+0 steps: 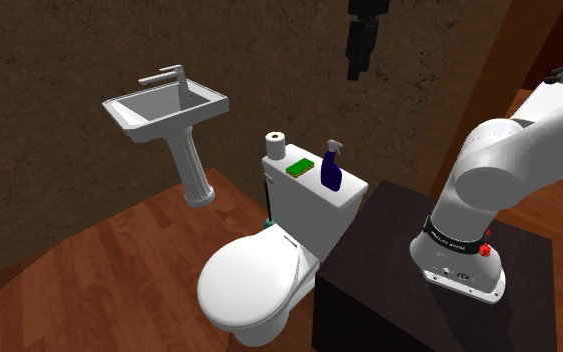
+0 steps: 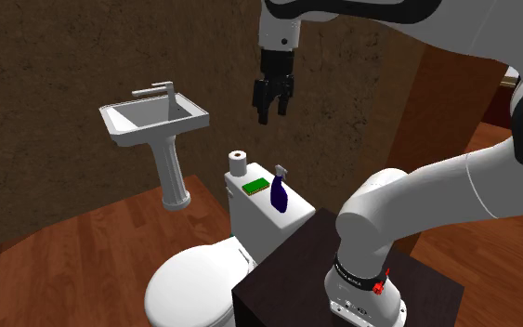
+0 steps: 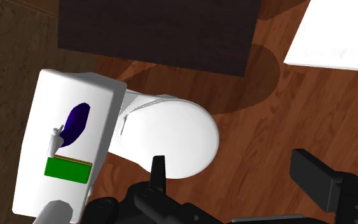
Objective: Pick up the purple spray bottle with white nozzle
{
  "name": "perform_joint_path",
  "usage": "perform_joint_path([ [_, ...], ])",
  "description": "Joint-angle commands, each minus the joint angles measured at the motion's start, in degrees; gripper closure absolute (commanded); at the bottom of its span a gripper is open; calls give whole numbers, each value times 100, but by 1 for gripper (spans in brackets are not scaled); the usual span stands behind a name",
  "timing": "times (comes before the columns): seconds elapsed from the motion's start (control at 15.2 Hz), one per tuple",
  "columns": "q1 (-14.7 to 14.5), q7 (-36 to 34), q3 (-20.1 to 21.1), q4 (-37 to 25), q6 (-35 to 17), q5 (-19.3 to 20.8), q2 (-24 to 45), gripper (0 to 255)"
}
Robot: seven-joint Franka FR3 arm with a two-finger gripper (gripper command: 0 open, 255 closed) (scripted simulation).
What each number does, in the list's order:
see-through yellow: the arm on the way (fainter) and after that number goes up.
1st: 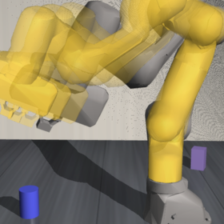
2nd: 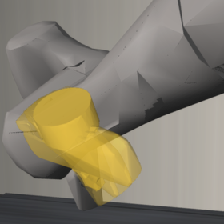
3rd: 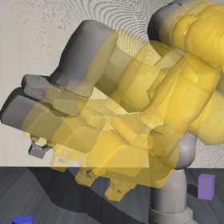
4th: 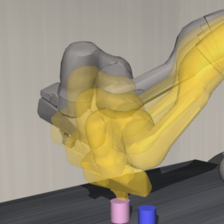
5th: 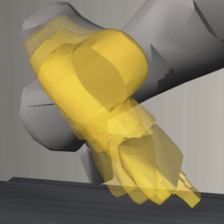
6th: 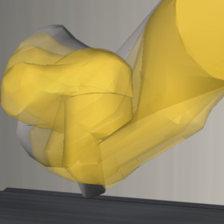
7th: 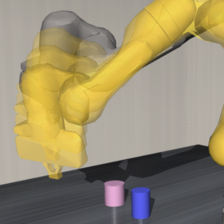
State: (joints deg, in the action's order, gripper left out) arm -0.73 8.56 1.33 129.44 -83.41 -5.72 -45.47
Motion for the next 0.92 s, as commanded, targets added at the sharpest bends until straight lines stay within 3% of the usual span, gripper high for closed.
perform_joint_path([
  [0.0, 0, 0, 0, 0, 0, 0, 0, 0],
  [0.86, 472, 453, -571, 1045, -2193, 528, 1238, 0],
])
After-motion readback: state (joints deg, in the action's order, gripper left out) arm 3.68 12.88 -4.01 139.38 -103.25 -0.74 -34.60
